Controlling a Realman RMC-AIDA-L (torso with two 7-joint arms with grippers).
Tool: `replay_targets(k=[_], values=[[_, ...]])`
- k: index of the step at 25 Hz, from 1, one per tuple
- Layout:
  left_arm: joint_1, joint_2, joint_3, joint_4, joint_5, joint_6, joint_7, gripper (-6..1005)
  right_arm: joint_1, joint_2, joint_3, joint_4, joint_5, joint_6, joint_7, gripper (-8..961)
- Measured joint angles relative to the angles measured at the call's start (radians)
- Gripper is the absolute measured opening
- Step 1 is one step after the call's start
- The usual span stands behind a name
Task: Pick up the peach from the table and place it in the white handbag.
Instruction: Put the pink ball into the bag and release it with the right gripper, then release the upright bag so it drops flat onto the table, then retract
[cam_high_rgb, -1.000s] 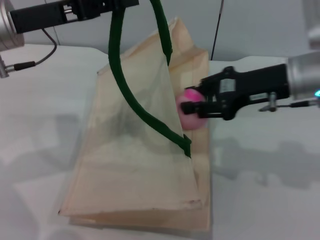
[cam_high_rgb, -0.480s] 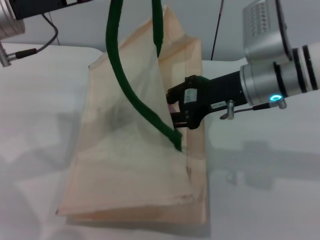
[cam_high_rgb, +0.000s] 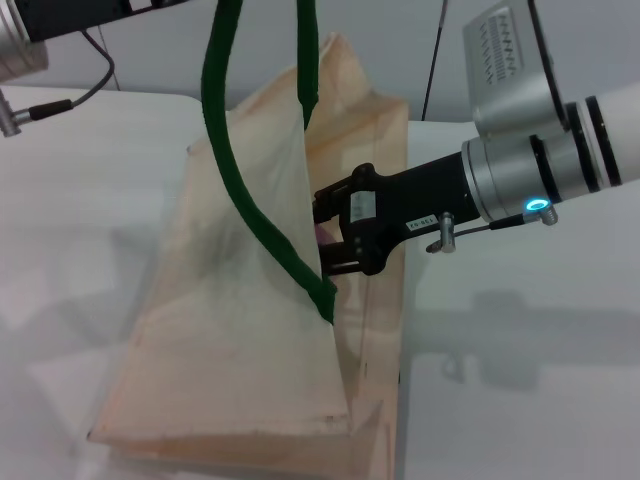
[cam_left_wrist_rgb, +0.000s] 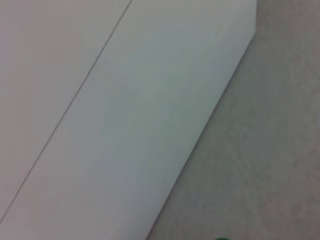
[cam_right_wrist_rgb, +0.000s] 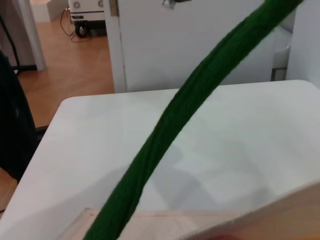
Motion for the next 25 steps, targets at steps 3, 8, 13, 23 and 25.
replay_targets(k=[3, 8, 13, 23, 25], values=[[0.004, 0.0, 0.0, 0.0, 0.0, -0.002, 0.001, 135, 0.0, -0.001, -0.006, -0.001, 0.001, 0.005, 0.0, 428], [0.01, 0.0, 0.0, 0.0, 0.0, -0.006, 0.005, 135, -0.015, -0.005, 0.002, -0.03, 0.001, 0.032, 0.01, 583], [0.02, 0.001, 0.0, 0.0, 0.0, -0.009, 0.006, 135, -0.075, -0.01, 0.011, -0.126, 0.001, 0.017, 0.054, 741], [0.047, -0.002, -0.001, 0.0, -0.004, -0.077, 0.0, 190, -0.26, -0.015, 0.18, -0.301, -0.01, -0.107, 0.115, 880], [0.061, -0.007, -0.002, 0.0, -0.023, -0.096, 0.003, 218, -0.29, -0.015, 0.217, -0.32, -0.011, -0.12, 0.115, 880]])
